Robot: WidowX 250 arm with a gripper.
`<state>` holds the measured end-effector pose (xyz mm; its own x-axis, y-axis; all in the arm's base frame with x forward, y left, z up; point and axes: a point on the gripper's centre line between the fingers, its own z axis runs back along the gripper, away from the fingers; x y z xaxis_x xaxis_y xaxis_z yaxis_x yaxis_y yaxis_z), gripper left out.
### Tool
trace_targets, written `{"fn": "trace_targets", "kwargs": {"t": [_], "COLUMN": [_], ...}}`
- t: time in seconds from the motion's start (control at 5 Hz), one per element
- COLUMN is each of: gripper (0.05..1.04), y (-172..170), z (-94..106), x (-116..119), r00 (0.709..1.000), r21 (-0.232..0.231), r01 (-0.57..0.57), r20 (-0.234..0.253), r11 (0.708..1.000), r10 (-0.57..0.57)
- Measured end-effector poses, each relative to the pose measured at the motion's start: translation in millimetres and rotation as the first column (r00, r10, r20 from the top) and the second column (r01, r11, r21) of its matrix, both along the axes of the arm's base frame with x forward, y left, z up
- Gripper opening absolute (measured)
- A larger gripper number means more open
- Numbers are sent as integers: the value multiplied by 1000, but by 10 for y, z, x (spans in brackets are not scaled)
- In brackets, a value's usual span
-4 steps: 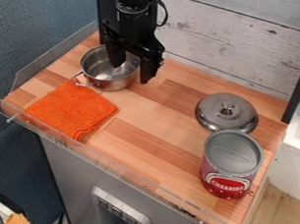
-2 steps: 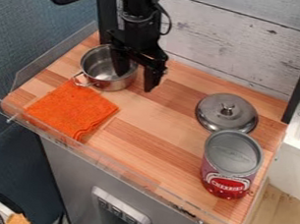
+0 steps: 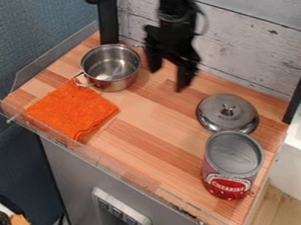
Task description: Put the lid on the metal pot
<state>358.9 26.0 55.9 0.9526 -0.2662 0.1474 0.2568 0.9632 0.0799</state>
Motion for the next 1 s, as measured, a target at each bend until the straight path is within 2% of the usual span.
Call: {"fn": "trace_targets", "kwargs": {"t": [0.2, 0.4, 0.6, 0.8, 1.0], "gripper": [1000, 1000, 1000, 1001, 950], "y": [-282, -505, -611, -753, -794], "z": [-27, -96, -200, -304, -364], "x": [148, 218, 266, 265, 267], "r00": [999, 999, 999, 996, 995], "r21": [-16, -31, -55, -85, -102], "r01": [32, 49, 35, 65, 62], "r20": [18, 16, -8, -47, -74], "r11": [999, 998, 998, 994, 993], "r10": [-31, -49, -36, -69, -69]}}
